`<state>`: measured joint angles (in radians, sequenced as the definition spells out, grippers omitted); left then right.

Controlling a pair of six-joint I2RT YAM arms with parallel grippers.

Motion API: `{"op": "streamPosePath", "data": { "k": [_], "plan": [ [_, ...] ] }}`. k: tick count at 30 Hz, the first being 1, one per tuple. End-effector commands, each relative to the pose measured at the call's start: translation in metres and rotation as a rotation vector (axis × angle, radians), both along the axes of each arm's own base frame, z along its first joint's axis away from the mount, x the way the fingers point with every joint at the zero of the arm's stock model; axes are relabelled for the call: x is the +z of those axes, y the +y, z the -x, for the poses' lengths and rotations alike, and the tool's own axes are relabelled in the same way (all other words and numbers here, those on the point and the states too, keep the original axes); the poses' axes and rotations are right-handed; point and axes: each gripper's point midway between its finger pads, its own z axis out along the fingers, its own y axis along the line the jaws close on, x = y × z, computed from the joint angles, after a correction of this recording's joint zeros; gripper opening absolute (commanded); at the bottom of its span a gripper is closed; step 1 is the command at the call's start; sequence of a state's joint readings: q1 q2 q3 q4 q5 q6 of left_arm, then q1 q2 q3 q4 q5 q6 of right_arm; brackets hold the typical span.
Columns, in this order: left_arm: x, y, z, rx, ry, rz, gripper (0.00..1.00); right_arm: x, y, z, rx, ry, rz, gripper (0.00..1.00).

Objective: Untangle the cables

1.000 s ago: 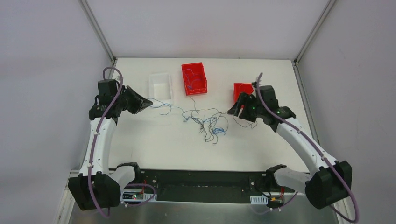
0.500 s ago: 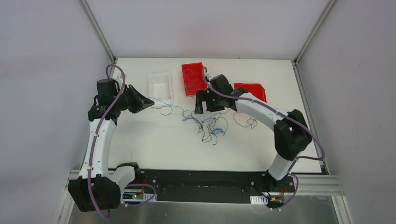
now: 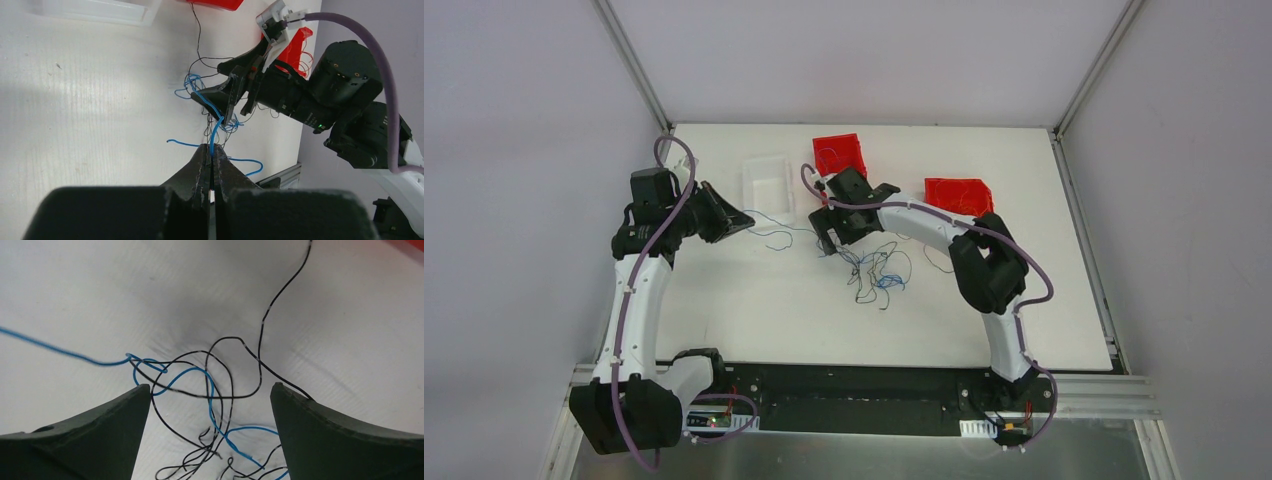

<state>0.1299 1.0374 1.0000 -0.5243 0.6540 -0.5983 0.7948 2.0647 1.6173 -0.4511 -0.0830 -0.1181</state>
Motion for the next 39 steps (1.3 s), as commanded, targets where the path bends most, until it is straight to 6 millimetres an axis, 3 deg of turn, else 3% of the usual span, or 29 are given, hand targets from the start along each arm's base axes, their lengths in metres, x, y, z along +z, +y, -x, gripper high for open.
{"op": "streamPosePath", "data": {
  "k": [1,4,10,12,16,22,26,30,34,39],
  "plan": [
    [0.022,-0.004,0.004,-0.051,-0.082,-0.031,0.0,0.001,-0.015,-0.029,-0.066,-0.122,0.088,0.92],
    [0.023,-0.002,0.005,-0.049,-0.082,-0.043,0.0,-0.006,-0.018,-0.03,-0.073,-0.122,0.111,0.81],
    [0.023,0.0,0.003,-0.045,-0.084,-0.061,0.0,-0.01,-0.031,-0.026,-0.124,-0.119,0.1,0.12],
    [0.022,0.002,0.002,-0.037,-0.083,-0.073,0.0,-0.005,-0.036,-0.023,-0.149,-0.111,0.069,0.02],
    [0.017,0.018,0.001,0.033,-0.057,-0.151,0.0,0.005,-0.055,-0.016,-0.198,-0.091,0.022,0.04],
    [0.014,0.076,0.006,0.3,-0.008,-0.386,0.0,0.016,-0.093,0.008,-0.312,-0.012,-0.071,0.11],
    [0.023,0.108,0.013,0.455,-0.001,-0.493,0.0,0.019,-0.122,0.02,-0.426,0.04,-0.086,0.08],
    [0.028,0.124,0.018,0.531,0.003,-0.546,0.0,0.018,-0.167,0.025,-0.596,0.043,-0.058,0.0],
    [0.024,0.128,0.02,0.565,0.023,-0.546,0.0,0.021,-0.216,0.026,-0.796,0.076,-0.121,0.0],
    [0.024,0.151,0.033,0.725,0.068,-0.589,0.0,0.033,-0.281,0.027,-1.071,0.005,-0.137,0.0]
  ]
}}
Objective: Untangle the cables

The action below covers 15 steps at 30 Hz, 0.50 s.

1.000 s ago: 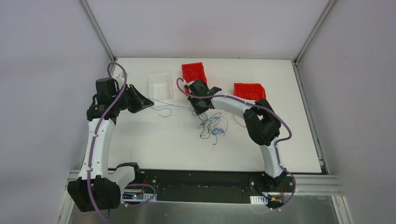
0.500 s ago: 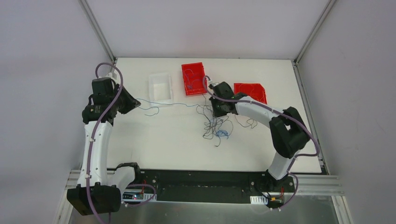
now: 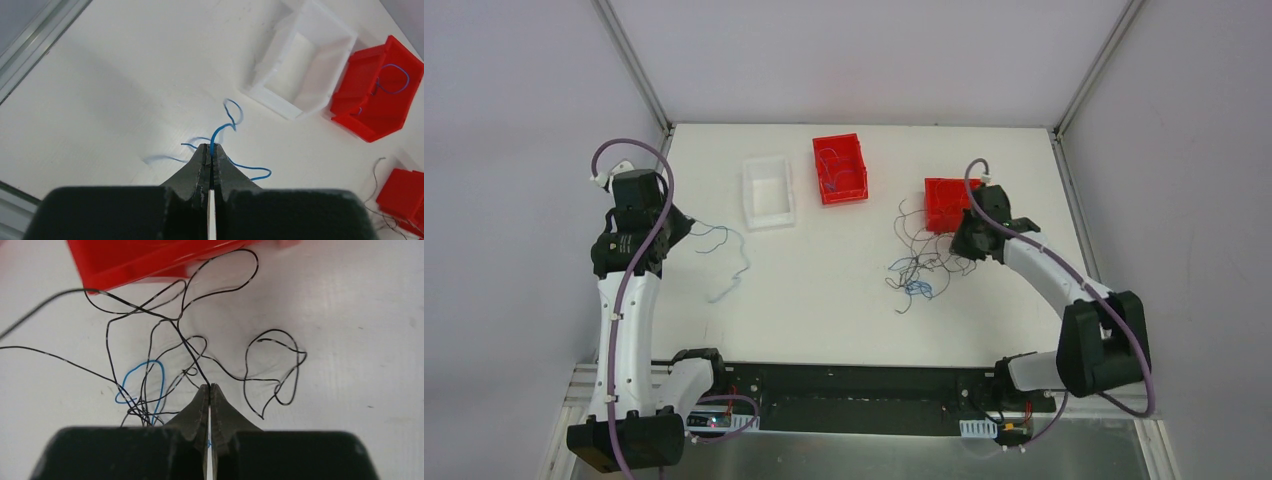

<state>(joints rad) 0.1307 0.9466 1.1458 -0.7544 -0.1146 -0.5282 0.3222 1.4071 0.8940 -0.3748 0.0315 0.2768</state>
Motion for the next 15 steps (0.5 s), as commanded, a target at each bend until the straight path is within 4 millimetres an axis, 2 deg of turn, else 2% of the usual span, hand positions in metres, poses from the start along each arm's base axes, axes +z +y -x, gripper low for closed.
{"op": "streamPosePath", "data": {
  "k": [1,4,9,12,13,14,15],
  "plan": [
    [0.011,0.028,0.015,0.179,-0.008,-0.067,0.0,0.023,-0.045,0.003,-0.247,-0.072,-0.006,0.0],
    [0.01,0.016,0.01,0.117,-0.008,-0.03,0.0,0.032,-0.05,0.006,-0.258,-0.117,-0.034,0.0],
    [0.008,-0.03,-0.007,-0.138,-0.034,0.104,0.0,0.039,-0.034,0.008,-0.199,-0.129,-0.114,0.0],
    [0.014,-0.043,-0.01,-0.221,-0.06,0.123,0.0,0.042,-0.025,0.007,-0.161,-0.129,-0.154,0.01],
    [0.02,-0.046,-0.011,-0.242,-0.073,0.126,0.0,0.043,-0.022,0.007,-0.147,-0.131,-0.167,0.1],
    [0.027,-0.048,-0.012,-0.257,-0.089,0.125,0.0,0.045,-0.017,0.007,-0.124,-0.137,-0.185,0.25],
    [0.034,-0.049,-0.012,-0.27,-0.104,0.124,0.0,0.047,-0.014,0.007,-0.103,-0.148,-0.204,0.44]
  ]
}}
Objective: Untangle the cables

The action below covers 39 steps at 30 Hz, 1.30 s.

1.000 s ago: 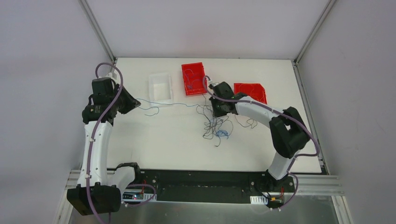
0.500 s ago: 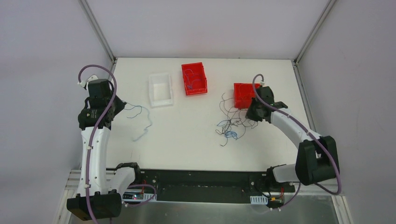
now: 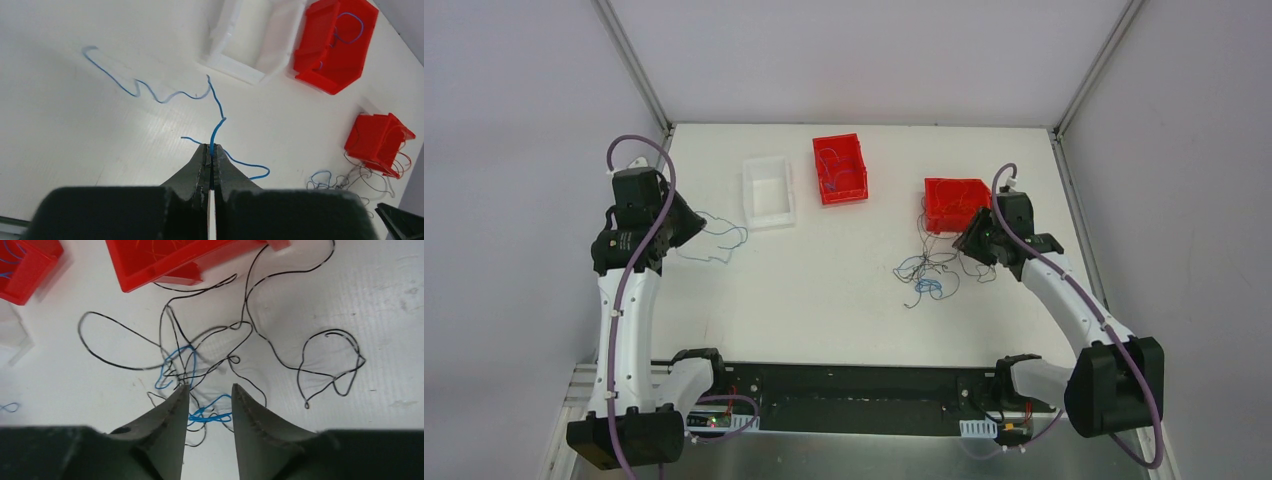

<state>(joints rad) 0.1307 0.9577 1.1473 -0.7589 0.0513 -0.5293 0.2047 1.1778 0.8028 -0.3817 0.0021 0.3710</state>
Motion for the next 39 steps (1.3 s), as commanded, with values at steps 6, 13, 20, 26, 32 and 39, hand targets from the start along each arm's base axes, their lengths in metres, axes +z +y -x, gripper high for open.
{"op": "streamPosePath", "data": {
  "k": [6,13,20,26,32,39],
  "plan": [
    [0.079,-0.032,-0.01,-0.177,-0.203,0.065,0.0,0.027,0.03,-0.001,0.132,-0.116,-0.141,0.76],
    [0.108,-0.045,-0.027,-0.219,-0.242,0.142,0.0,0.038,0.033,0.002,0.145,-0.191,-0.169,0.77],
    [0.132,-0.05,-0.067,-0.261,-0.254,0.185,0.0,0.046,0.036,0.002,0.16,-0.236,-0.187,0.78],
    [0.155,-0.055,-0.101,-0.291,-0.276,0.237,0.0,0.053,0.03,0.001,0.132,-0.273,-0.166,0.8],
    [0.195,-0.063,-0.119,-0.306,-0.355,0.307,0.0,0.056,0.025,0.0,0.111,-0.291,-0.154,0.81],
    [0.237,-0.093,-0.142,-0.388,-0.434,0.433,0.0,0.054,0.027,-0.001,0.111,-0.289,-0.162,0.8]
  ]
}}
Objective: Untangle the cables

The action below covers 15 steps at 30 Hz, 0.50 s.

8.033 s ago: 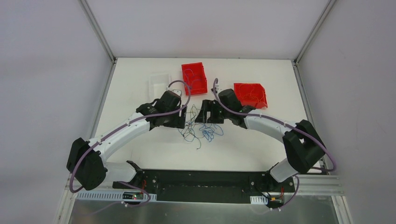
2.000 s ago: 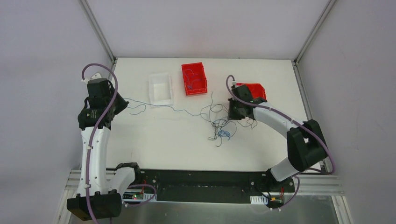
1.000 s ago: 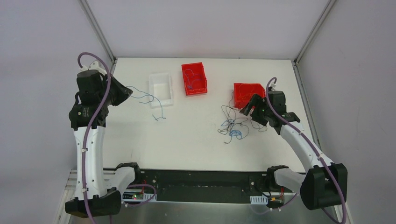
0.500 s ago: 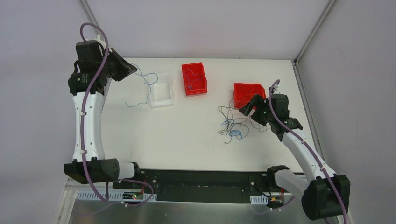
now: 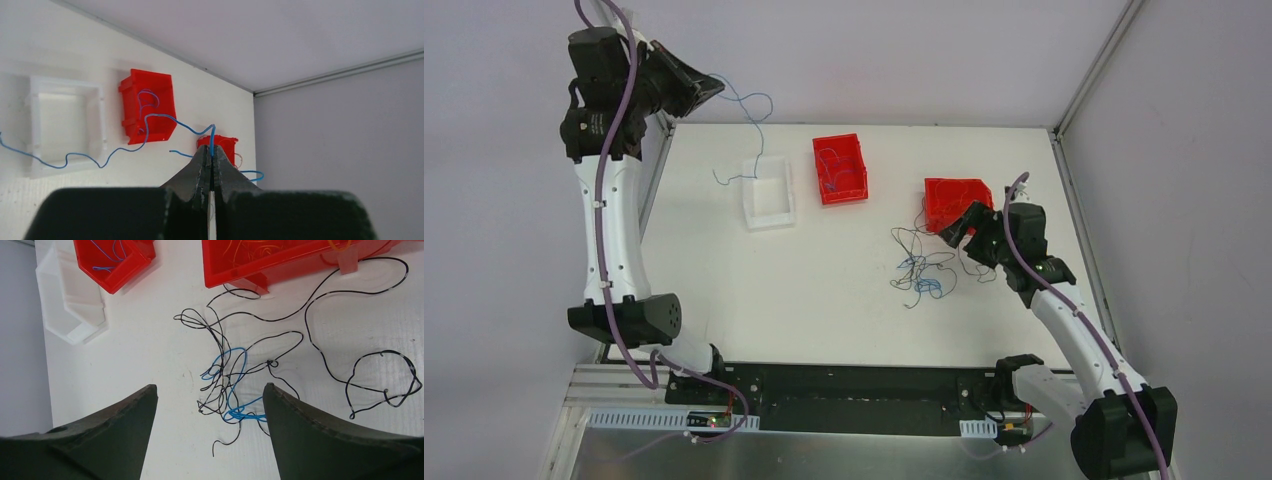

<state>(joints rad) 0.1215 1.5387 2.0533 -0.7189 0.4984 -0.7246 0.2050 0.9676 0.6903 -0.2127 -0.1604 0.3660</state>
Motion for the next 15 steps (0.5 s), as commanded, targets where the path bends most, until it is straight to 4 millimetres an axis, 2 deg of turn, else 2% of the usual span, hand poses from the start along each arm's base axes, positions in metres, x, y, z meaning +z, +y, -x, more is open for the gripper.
{"op": "streamPosePath", "data": {
  "k": [1,5,7,8,15],
  "plan": [
    [0.037,-0.031,-0.009,-0.094,-0.083,0.094,0.0,0.01,-0.001,-0.007,-0.018,-0.049,-0.008,0.8],
    [0.048,-0.055,-0.018,-0.149,-0.11,0.11,0.0,0.01,-0.004,-0.007,-0.036,-0.058,-0.001,0.81],
    [0.053,-0.059,-0.024,-0.153,-0.126,0.114,0.0,0.011,-0.006,-0.007,-0.043,-0.063,0.002,0.81],
    [0.055,-0.073,-0.025,-0.182,-0.136,0.118,0.0,0.011,-0.006,-0.007,-0.044,-0.066,0.002,0.81],
    [0.065,-0.121,-0.045,-0.304,-0.16,0.199,0.0,0.012,-0.006,-0.006,-0.044,-0.068,0.002,0.81]
  ]
}}
